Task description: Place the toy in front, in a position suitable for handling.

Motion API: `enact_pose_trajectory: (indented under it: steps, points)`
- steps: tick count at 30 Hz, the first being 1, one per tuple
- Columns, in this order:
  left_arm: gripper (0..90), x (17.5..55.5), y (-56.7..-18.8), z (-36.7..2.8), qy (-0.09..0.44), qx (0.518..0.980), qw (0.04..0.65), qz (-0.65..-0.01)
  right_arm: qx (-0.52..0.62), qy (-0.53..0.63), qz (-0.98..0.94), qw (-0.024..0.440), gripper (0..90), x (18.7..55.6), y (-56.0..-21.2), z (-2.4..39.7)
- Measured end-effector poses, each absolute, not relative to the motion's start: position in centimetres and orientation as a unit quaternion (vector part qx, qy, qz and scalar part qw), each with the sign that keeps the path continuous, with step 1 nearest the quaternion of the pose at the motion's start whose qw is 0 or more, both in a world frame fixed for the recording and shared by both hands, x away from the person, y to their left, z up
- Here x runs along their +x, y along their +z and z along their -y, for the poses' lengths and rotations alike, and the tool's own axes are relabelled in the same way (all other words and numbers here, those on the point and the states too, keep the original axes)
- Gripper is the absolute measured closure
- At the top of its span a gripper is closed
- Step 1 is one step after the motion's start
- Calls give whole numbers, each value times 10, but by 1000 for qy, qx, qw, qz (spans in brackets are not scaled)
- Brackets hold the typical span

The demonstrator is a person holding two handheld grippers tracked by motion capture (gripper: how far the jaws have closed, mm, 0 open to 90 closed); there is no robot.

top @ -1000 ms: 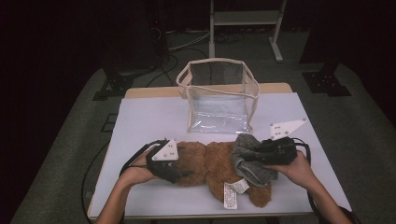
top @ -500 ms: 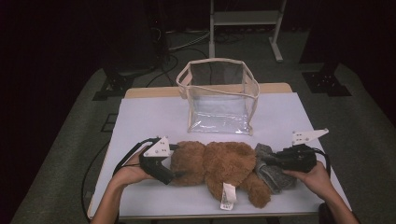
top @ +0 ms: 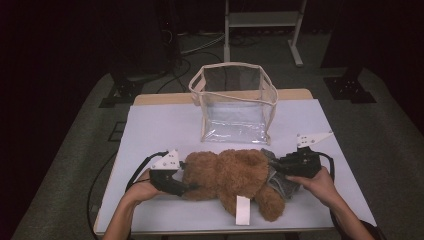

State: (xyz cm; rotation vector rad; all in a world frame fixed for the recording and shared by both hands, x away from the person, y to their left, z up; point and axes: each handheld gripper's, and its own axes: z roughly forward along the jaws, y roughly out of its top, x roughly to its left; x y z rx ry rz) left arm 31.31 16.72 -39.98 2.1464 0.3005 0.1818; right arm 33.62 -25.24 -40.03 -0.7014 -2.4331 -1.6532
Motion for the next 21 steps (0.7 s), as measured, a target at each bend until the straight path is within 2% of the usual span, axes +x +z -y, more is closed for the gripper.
enact_pose_trajectory:
  steps: [4, 12, 14, 16, 19, 21]
  points:
    - [359, 318, -400, -146, 72, 879, 459, -110, -235, -548, 801, 45, 773, 336, -385, 266]
    - [369, 328, -396, -90, 66, 883, 459, -76, -256, -527, 810, -15, 774, 330, -349, 311]
    - [366, 328, -397, -81, 72, 892, 442, -65, -266, -516, 814, -23, 774, 328, -351, 320]
    - [352, 329, -399, -78, 77, 895, 435, -58, -286, -505, 814, -20, 774, 328, -369, 329]
    - [283, 330, -400, -86, 85, 895, 433, -61, -308, -552, 775, 13, 775, 329, -394, 346]
    - [239, 330, -400, -92, 83, 891, 443, -61, -314, -562, 765, 7, 775, 326, -395, 355]
